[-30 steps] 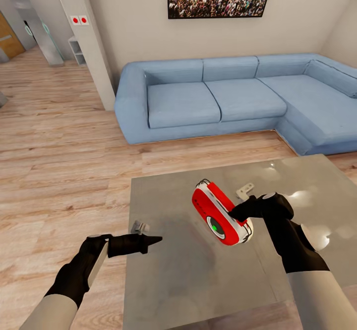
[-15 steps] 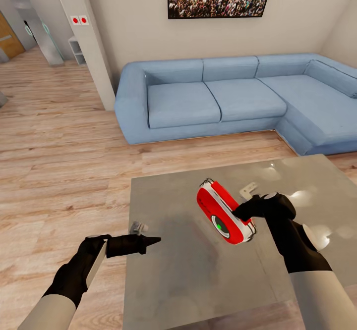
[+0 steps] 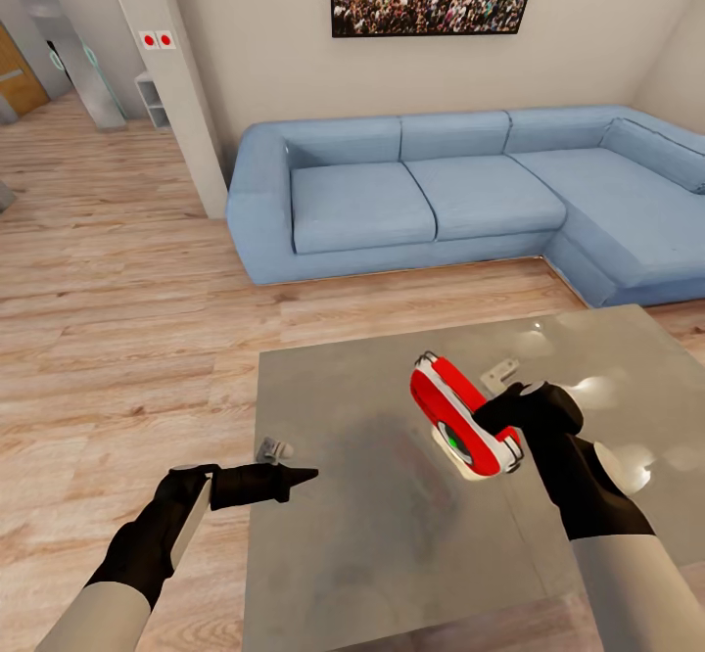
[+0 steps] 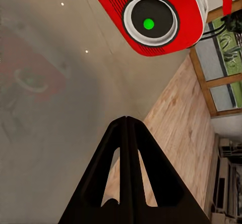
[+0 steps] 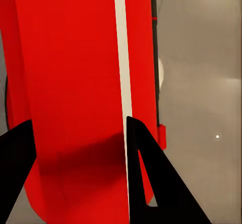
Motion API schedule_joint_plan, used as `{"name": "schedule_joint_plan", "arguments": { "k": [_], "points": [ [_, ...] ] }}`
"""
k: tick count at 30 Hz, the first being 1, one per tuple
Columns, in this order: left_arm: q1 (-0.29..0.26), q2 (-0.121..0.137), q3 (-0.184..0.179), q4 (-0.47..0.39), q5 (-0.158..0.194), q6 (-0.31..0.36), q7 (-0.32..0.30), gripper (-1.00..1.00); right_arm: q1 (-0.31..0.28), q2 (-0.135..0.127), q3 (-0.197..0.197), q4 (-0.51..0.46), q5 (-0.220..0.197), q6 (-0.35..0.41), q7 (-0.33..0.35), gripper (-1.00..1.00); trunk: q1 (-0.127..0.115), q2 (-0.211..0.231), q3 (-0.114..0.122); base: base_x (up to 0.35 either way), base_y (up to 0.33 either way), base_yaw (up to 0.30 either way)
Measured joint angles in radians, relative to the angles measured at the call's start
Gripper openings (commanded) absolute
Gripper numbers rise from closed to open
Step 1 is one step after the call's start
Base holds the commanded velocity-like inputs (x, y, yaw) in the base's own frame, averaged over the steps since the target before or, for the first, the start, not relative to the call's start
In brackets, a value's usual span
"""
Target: Turn on the radio receiver that's on the table in the living room.
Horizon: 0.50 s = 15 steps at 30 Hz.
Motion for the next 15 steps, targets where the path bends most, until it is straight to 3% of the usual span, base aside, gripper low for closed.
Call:
{"name": "schedule_joint_plan", "arguments": {
  "k": [15],
  "points": [
    [0.000, -0.002, 0.000, 0.017, 0.000, 0.000, 0.002, -1.00, 0.000, 0.000, 0.002, 0.114, 0.001, 0.022, -0.001, -1.00, 0.000, 0.000, 0.000, 0.000, 0.000, 0.000]
  ]
}}
